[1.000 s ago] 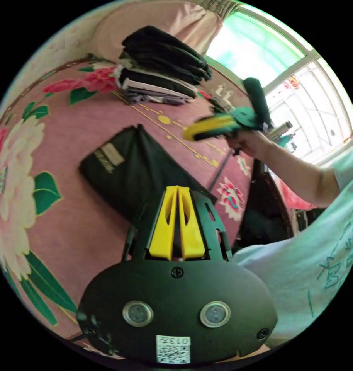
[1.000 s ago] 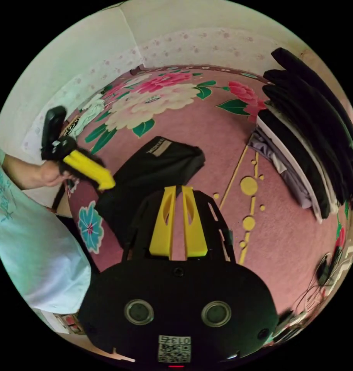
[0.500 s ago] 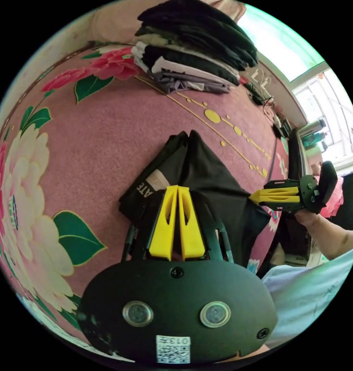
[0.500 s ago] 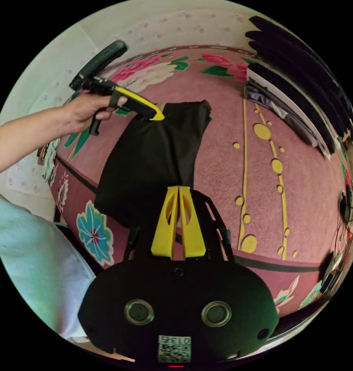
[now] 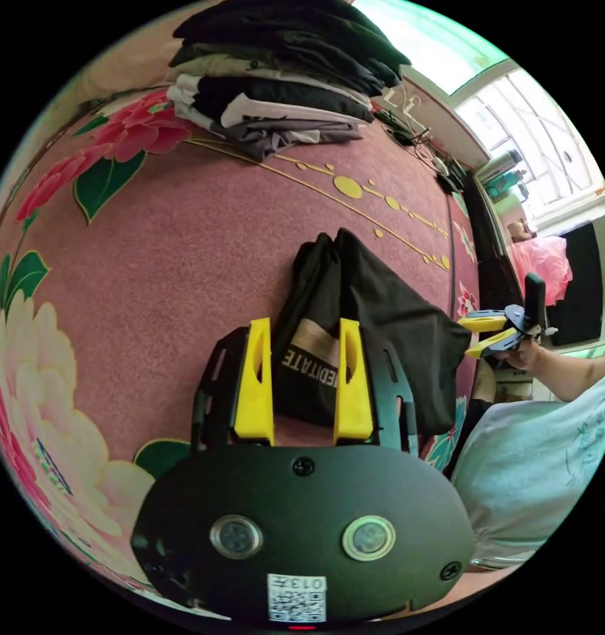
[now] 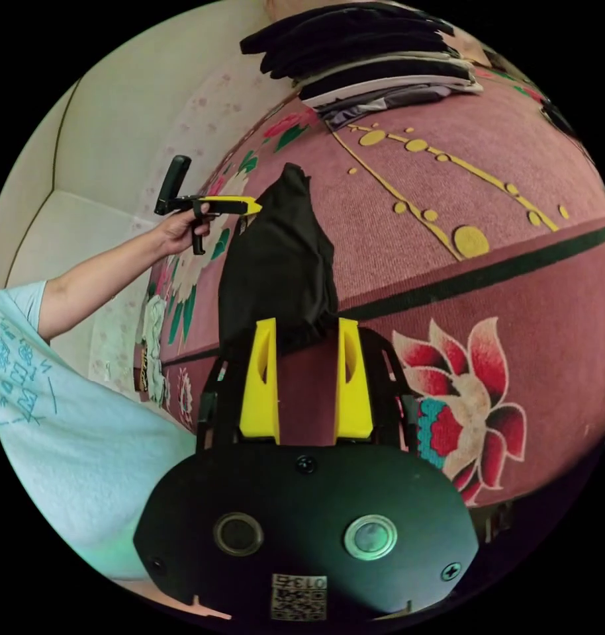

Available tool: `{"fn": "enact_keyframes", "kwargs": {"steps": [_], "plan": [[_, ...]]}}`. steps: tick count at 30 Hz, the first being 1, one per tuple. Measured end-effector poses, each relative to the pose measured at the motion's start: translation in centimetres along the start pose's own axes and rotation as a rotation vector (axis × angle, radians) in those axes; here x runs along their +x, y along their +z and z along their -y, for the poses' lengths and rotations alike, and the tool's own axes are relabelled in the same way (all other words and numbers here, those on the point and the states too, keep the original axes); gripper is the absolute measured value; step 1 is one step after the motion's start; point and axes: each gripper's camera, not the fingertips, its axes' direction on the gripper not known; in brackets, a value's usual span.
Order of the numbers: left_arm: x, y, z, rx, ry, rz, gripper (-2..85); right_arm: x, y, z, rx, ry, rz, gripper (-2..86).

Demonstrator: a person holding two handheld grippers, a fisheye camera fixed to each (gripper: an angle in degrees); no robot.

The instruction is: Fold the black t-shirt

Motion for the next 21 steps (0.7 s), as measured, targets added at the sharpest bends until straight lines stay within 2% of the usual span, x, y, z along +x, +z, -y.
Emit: {"fn": "enact_keyframes", "kwargs": {"steps": [6, 10, 13, 14, 16, 18, 21], "plan": [[2.3, -1.3, 0.8, 0.012, -0.008, 0.115, 12.9, -0.8, -0.6, -1.3, 0.087, 0.077, -0.097, 11.3], [4.1, -1.8, 0.1, 0.066, -0.1, 0.085, 6.8, -4.1, -0.3, -1.4, 0.088, 0.075, -0.312, 9.9], [4.7, -2.4, -0.8, 0.109, -0.2, 0.077, 5.7, -6.5, 0.5, -0.6, 0.036, 0.059, -0.479, 7.1], [5.0, -2.7, -0.9, 0.096, -0.208, 0.078, 5.3, -7.3, 0.7, -0.1, 0.003, 0.017, -0.433, 5.8], [5.5, -3.3, -1.0, 0.068, -0.204, 0.075, 4.8, -8.4, 0.7, 0.4, -0.03, -0.009, -0.481, 4.6], [6.1, -4.6, -1.8, 0.109, -0.194, 0.063, 4.4, -9.0, 0.0, 0.8, -0.055, -0.02, -0.47, 4.0], [6.9, -7.6, -4.0, 0.214, -0.206, 0.013, 3.8, -10.2, -2.9, 1.0, 0.009, -0.029, -0.414, 3.5]]}}
